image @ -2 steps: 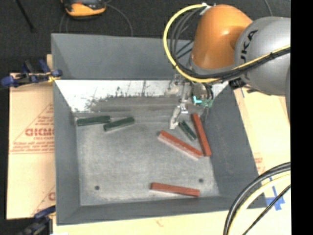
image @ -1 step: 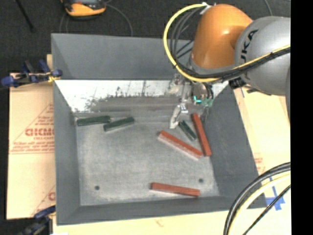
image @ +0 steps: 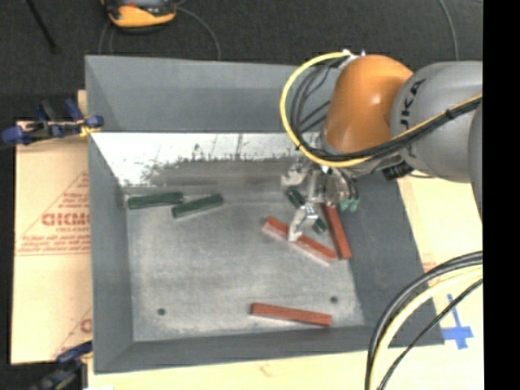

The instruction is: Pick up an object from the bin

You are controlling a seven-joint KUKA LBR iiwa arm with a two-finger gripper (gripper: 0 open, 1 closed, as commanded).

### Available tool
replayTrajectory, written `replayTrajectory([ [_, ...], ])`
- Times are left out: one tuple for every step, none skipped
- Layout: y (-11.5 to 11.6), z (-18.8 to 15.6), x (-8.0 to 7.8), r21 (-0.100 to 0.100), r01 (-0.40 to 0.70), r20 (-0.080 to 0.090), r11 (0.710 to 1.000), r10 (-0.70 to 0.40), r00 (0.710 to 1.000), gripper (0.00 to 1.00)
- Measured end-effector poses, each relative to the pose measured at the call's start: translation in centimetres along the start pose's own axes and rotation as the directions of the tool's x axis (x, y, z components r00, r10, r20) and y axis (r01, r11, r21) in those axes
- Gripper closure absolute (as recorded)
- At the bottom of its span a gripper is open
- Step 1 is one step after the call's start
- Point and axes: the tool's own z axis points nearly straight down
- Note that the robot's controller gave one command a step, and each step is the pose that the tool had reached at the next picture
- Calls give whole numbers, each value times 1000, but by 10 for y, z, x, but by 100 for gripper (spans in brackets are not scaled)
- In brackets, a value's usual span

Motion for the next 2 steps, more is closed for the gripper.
replayTrajectory([
  [-27,67,32,-5,92,-18,996,-92,996,100],
  [-27,67,32,-5,92,-17,996,-92,996,100],
])
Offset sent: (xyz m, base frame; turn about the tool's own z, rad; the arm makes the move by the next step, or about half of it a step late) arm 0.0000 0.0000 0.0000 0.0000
